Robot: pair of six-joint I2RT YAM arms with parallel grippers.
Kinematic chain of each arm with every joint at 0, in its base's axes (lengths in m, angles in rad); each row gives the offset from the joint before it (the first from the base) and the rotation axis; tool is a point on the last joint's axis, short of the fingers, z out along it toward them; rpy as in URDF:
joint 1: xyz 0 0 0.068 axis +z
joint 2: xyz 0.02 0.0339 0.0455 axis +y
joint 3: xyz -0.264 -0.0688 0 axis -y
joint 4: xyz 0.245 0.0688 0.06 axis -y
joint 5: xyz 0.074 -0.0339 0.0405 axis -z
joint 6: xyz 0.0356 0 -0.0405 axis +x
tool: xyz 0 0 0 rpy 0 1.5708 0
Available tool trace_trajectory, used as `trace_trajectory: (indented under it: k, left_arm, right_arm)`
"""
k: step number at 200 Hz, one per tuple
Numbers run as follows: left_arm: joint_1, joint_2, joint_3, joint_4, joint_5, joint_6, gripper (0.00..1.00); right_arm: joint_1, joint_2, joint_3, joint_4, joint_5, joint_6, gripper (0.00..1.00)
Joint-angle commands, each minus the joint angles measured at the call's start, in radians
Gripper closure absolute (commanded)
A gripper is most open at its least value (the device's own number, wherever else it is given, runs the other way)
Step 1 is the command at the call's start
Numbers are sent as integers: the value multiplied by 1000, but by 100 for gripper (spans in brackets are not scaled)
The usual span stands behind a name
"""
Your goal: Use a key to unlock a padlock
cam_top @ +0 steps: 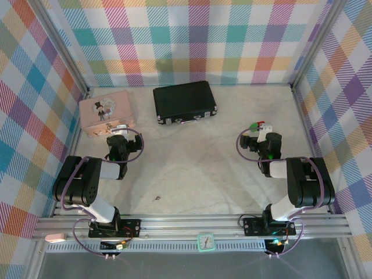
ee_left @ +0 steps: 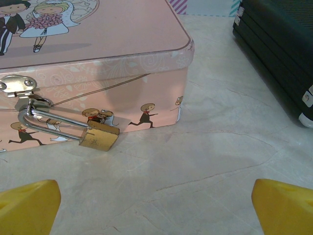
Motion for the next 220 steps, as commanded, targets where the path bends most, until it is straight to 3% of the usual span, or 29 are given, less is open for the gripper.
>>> trace_trajectory:
  k: [1,36,69,96,116,153,177,220]
  left_arm:
    - [1,-44,11,-50,-53,-29,0]
    - [-17,-184,150,-400,-93,-31,0]
    - [-47,-313,257,-677,-141,-216,2]
    - [-66,-377,379,-1035,-71,-377,7]
    - [-117,-424,421,-1259,-12,-392,9]
    - [-323,-522,390,-1532,26,-519,13]
    - [-512,-541,318,-1617,63,-702,18]
    - [-860,-466,282,-1689,-43,-914,22]
  right_arm:
    - [15,-80,78,-133,11,-14,1]
    - [52,-184,133,-314,94,-5,1]
    - [80,-273,227,-569,91,128,1]
    - [132,-312,270,-734,69,224,1]
    - [209,-308,296,-830,71,254,1]
    - [358,-264,341,-964,74,299,1]
    - [403,-258,350,-996,77,329,1]
    - [433,-284,327,-985,112,332,1]
